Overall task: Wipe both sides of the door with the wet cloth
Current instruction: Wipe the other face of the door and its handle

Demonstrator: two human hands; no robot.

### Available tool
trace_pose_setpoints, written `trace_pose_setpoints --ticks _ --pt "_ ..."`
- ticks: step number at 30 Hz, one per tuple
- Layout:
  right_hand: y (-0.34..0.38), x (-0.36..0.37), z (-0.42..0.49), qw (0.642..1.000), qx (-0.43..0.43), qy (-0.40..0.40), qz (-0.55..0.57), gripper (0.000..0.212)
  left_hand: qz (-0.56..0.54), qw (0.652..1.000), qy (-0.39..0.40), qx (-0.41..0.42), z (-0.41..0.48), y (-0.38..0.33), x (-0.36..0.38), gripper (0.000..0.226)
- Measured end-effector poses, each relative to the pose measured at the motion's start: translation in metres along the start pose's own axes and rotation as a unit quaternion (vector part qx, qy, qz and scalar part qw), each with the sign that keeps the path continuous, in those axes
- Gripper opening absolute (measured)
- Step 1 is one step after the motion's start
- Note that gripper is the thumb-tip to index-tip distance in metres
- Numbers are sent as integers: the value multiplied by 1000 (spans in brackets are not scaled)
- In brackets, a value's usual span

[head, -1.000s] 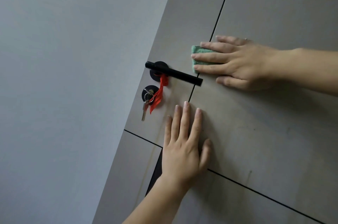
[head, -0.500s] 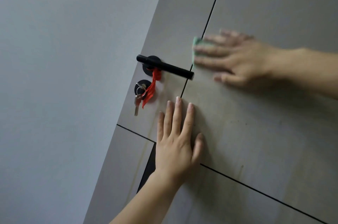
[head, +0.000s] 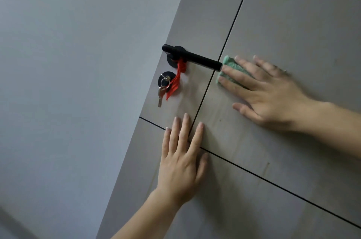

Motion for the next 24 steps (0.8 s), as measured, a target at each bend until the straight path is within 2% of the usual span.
trace_pose_setpoints --ticks 3,5,8,10,15,16,19,21,24 --pt "-7 -4 24 995 94 14 27 65 3 1000 -2 -8 -12 10 -1 67" --pt "15 -7 36 991 122 31 48 70 4 1000 1 -13 -20 16 1 67" --pt "87 -6 28 998 25 49 39 72 -4 1000 -6 -16 -28 21 2 67" --pt "103 -3 29 997 -11 62 33 70 -8 1000 -12 -10 -30 22 2 67" --pt "62 0 77 984 137 100 62 75 -18 1000 -25 -2 -33 28 5 66" --pt "74 -2 73 986 123 95 62 75 -20 999 -28 -1 -35 29 6 66" --pt "135 -10 32 995 -25 74 65 70 -21 999 -37 -1 -42 35 9 64" --pt "140 -6 21 992 -81 75 57 68 -20 999 -33 7 -45 37 9 63" --pt "115 -3 50 998 -16 57 32 67 -16 999 -27 18 -46 41 8 62"
Point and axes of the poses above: each hand's wrist, its own z-axis towards the middle knuckle, its own x-axis out of the palm, y = z × x, the point moved 8 cm from there along z, towards the middle knuckle, and after that the axes turned 14 degrees about -z, right-handed, at the moved point
